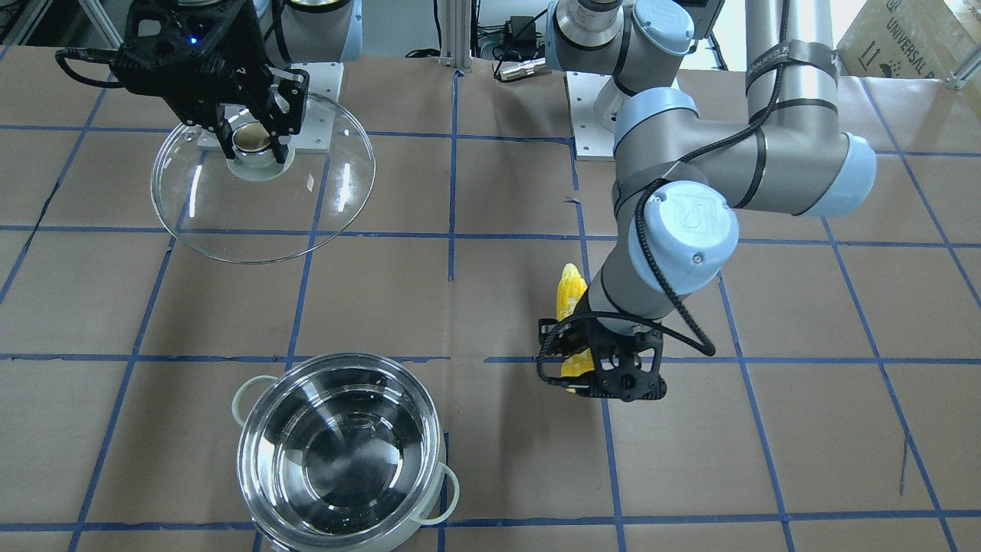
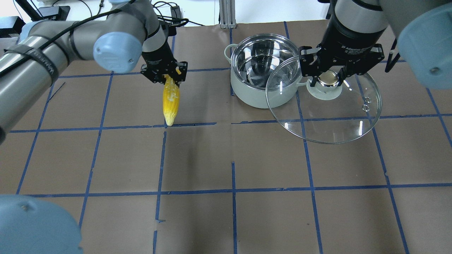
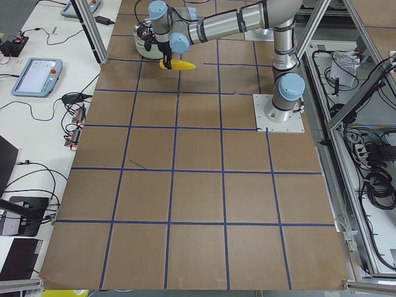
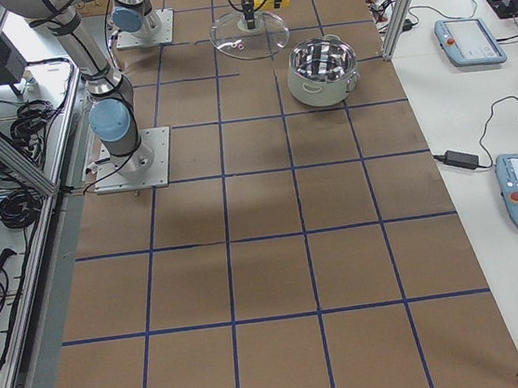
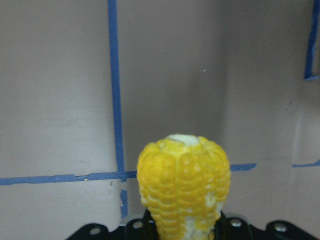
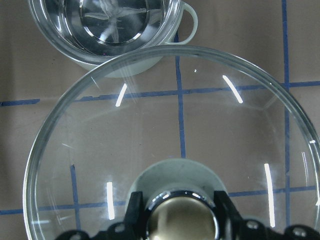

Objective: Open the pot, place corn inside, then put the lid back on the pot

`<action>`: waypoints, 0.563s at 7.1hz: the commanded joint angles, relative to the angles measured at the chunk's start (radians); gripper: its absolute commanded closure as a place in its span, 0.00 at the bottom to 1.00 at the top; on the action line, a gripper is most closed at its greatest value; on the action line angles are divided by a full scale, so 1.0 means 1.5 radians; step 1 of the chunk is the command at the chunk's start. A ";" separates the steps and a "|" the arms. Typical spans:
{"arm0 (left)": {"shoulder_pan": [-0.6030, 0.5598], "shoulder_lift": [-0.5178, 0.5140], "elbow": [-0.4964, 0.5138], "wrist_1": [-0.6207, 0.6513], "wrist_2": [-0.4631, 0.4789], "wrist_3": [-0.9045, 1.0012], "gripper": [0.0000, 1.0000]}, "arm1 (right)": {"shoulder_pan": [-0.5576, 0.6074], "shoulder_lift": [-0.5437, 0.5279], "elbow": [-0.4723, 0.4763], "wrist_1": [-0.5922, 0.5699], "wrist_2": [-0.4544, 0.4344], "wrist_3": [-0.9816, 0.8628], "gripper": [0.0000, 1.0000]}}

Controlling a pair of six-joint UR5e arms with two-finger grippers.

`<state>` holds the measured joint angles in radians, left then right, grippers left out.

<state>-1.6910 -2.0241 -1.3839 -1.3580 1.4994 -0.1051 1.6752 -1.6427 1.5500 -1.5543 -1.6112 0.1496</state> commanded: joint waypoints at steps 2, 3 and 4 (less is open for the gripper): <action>-0.089 -0.169 0.309 -0.110 -0.016 -0.068 0.94 | -0.014 0.003 0.016 -0.005 0.002 -0.019 0.89; -0.114 -0.220 0.380 -0.113 -0.011 -0.068 0.94 | -0.015 0.002 0.019 -0.005 0.002 -0.019 0.89; -0.125 -0.254 0.425 -0.114 -0.012 -0.068 0.94 | -0.015 0.002 0.019 -0.005 0.001 -0.019 0.89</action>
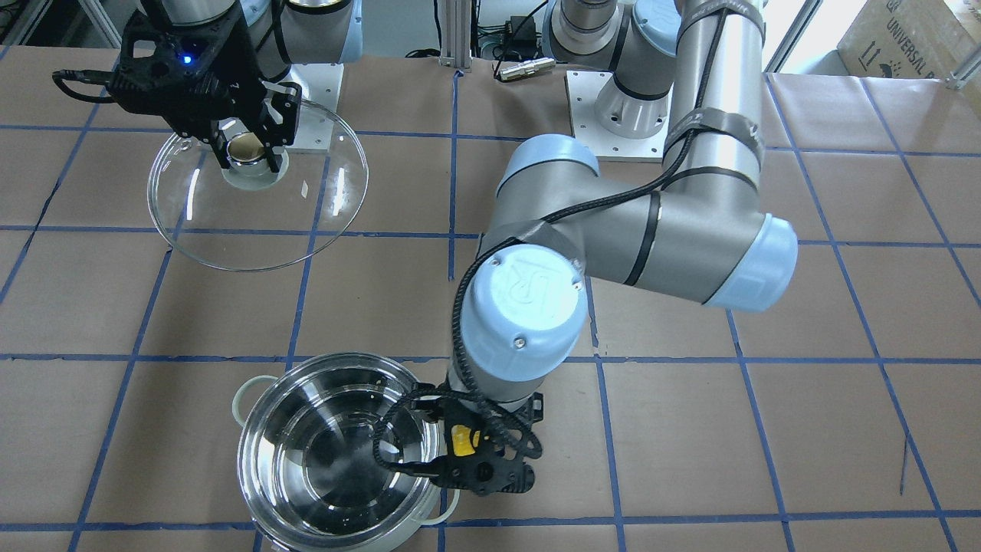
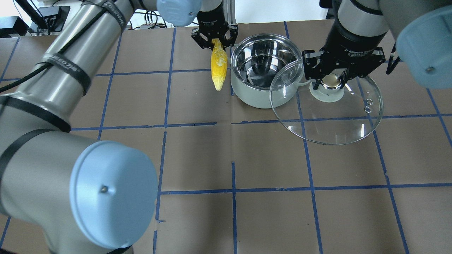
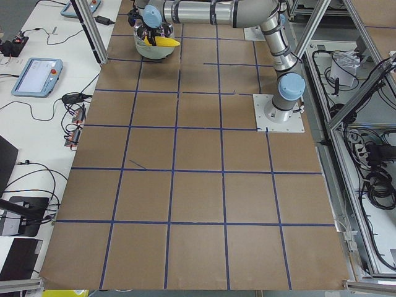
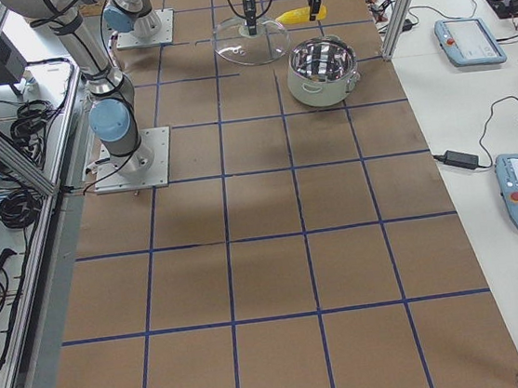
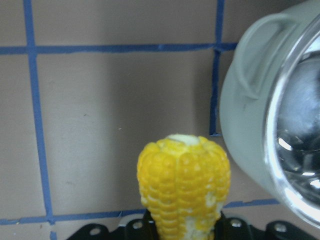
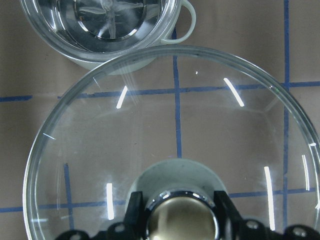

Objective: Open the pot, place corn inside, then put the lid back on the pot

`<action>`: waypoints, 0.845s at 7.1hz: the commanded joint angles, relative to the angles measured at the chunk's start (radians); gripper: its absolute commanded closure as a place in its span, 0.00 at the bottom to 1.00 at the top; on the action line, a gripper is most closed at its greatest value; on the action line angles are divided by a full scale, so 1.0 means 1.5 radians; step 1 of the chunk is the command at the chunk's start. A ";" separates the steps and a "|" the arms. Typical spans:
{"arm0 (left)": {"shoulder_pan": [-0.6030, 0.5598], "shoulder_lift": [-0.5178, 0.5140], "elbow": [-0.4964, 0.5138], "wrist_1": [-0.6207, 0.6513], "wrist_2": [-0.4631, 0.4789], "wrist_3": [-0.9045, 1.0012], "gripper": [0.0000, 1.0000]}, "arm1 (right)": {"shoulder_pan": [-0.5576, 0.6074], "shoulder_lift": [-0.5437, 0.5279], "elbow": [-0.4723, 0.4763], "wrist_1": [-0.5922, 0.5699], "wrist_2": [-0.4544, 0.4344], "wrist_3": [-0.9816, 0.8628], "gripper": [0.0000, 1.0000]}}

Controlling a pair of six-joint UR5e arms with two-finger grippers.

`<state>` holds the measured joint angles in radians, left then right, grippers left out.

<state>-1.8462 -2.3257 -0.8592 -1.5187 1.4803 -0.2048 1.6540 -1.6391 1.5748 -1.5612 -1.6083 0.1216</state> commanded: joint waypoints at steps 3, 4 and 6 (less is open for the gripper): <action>-0.042 -0.079 0.107 -0.003 -0.009 -0.004 0.94 | 0.000 0.000 0.002 0.000 -0.001 -0.001 0.89; -0.046 -0.079 0.109 0.003 -0.009 -0.007 0.94 | 0.000 0.000 0.002 0.000 -0.001 -0.001 0.89; -0.051 -0.096 0.139 0.004 -0.008 -0.010 0.92 | 0.000 -0.002 0.002 0.001 -0.001 -0.001 0.89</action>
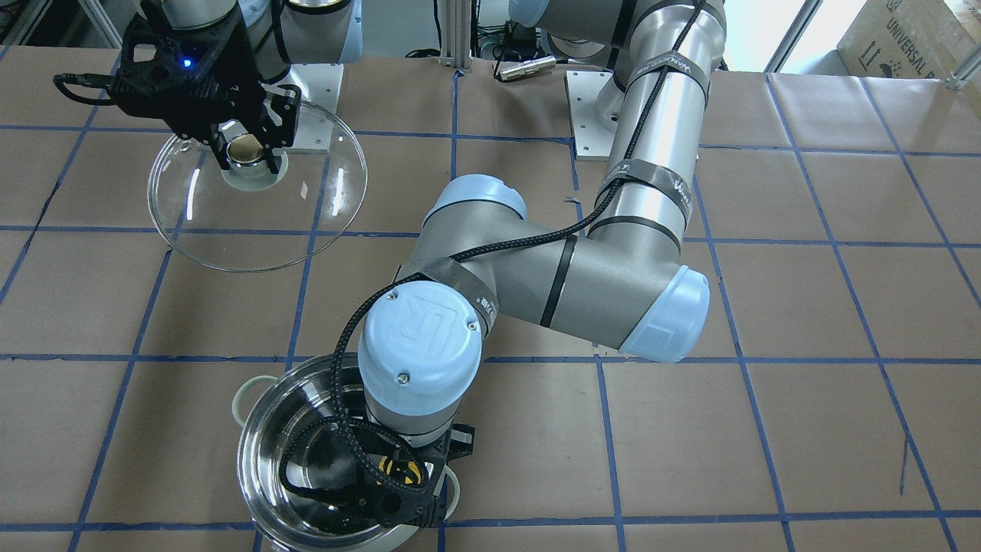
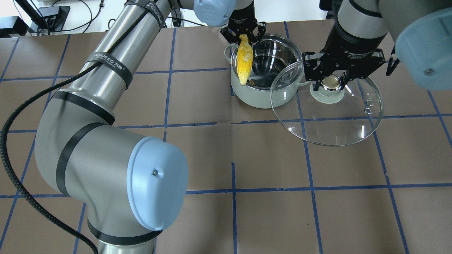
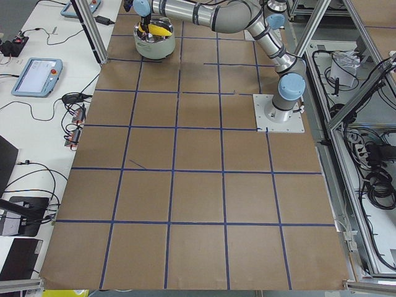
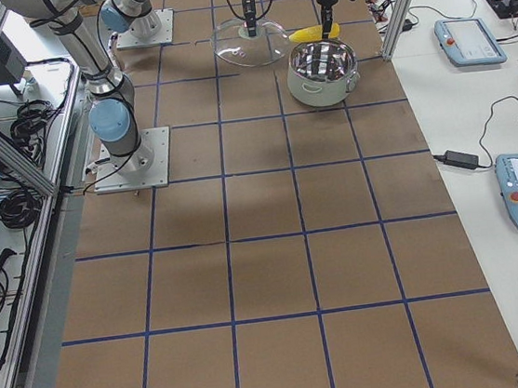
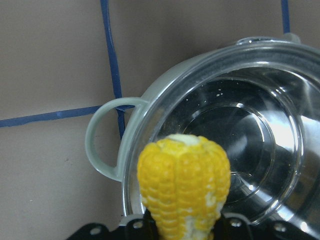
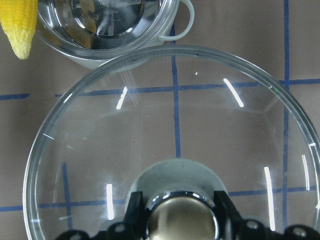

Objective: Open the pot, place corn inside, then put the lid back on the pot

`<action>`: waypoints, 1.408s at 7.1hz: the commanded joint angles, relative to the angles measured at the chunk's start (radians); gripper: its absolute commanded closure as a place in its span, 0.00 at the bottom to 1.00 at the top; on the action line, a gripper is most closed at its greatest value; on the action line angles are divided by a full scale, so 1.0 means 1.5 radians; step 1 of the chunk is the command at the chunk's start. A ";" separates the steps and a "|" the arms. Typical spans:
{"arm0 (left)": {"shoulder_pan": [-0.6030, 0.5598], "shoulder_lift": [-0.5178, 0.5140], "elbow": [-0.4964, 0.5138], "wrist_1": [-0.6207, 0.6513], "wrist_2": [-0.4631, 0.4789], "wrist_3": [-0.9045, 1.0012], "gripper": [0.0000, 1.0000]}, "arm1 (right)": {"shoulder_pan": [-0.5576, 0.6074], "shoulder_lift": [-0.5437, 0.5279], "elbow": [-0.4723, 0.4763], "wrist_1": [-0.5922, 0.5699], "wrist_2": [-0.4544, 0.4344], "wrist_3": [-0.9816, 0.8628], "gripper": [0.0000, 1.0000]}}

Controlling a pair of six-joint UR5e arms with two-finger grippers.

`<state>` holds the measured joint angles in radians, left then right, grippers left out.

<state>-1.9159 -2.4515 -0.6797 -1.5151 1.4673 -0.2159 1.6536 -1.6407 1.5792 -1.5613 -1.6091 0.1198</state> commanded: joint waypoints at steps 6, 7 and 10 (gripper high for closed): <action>-0.019 -0.060 0.090 -0.026 0.010 -0.003 0.00 | 0.001 -0.001 0.000 0.001 0.000 0.000 0.89; -0.017 -0.058 0.091 -0.026 0.009 -0.003 0.00 | 0.001 -0.001 0.000 0.001 0.000 0.000 0.89; -0.011 -0.044 0.080 -0.038 0.009 0.000 0.00 | 0.001 -0.001 0.001 -0.007 0.010 -0.001 0.89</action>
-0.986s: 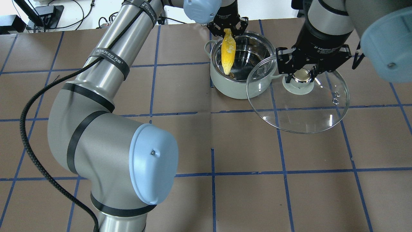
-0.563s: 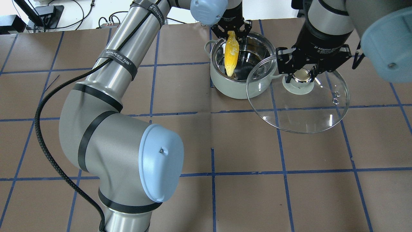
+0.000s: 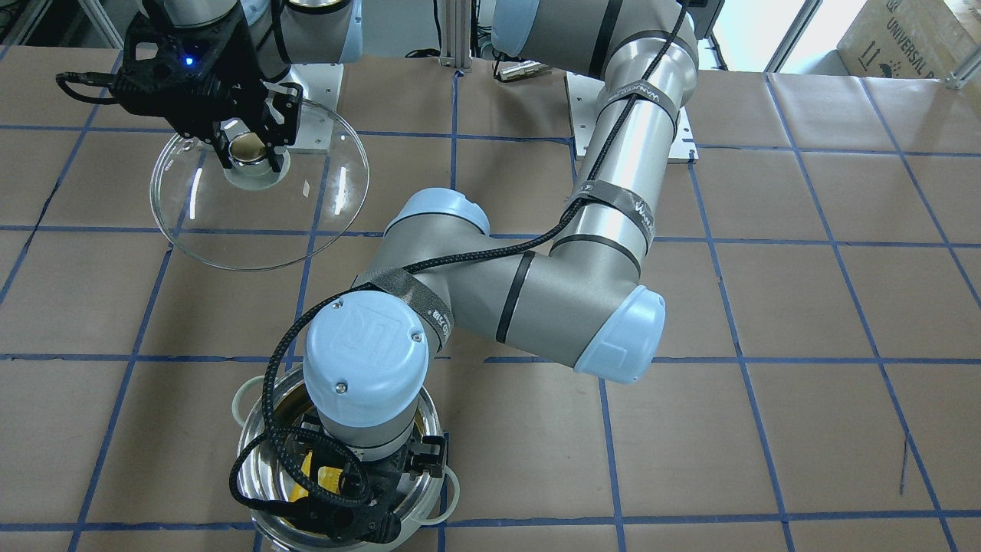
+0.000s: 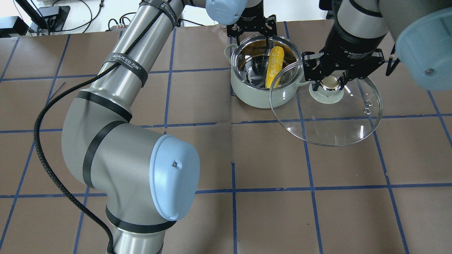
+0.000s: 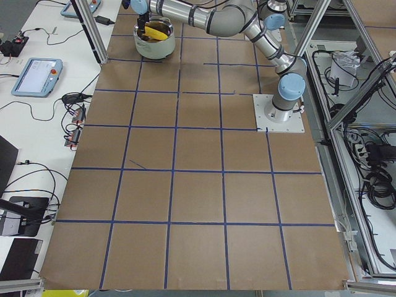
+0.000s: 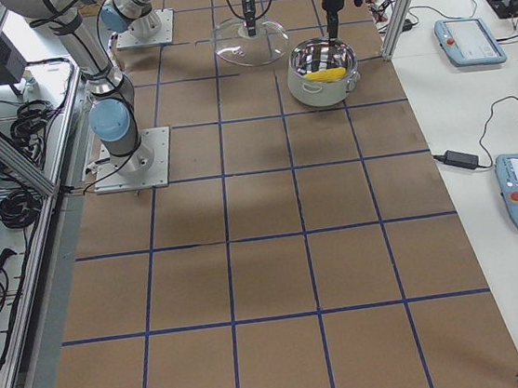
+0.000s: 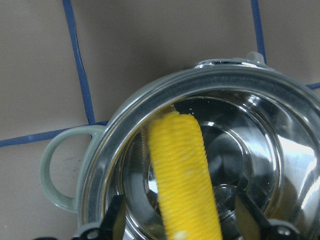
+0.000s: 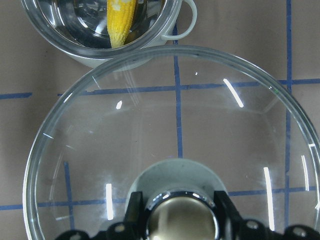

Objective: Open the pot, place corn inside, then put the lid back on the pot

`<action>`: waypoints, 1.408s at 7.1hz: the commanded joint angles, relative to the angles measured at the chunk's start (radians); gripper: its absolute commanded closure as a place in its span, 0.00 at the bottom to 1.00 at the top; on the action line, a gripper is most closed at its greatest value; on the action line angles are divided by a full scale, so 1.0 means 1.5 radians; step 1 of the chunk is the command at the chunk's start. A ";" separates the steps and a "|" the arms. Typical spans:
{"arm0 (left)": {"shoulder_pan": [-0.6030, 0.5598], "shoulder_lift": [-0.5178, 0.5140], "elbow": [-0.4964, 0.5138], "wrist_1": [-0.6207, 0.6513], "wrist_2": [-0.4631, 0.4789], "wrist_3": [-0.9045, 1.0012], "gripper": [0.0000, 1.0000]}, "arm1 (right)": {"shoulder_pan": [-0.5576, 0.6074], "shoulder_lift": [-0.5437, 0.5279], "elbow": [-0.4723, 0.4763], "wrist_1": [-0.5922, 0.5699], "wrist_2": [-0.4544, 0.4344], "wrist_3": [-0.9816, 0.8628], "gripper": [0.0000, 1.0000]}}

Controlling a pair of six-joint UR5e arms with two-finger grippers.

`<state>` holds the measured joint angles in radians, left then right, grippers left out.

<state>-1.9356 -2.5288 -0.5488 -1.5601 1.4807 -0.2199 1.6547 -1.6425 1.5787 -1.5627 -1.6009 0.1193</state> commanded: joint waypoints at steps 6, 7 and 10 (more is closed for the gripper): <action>0.107 0.212 -0.184 -0.120 0.022 0.040 0.00 | 0.015 0.078 -0.010 -0.118 0.004 -0.001 0.89; 0.132 0.270 -0.254 -0.120 0.041 0.043 0.00 | 0.024 0.115 -0.030 -0.141 0.005 0.000 0.89; 0.207 0.452 -0.460 -0.100 0.054 0.135 0.00 | 0.041 0.253 -0.148 -0.153 0.004 0.001 0.89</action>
<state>-1.6765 -1.9671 -1.1108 -1.7302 1.5592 -0.0861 1.7047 -1.3491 1.4257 -1.7756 -1.5952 0.1209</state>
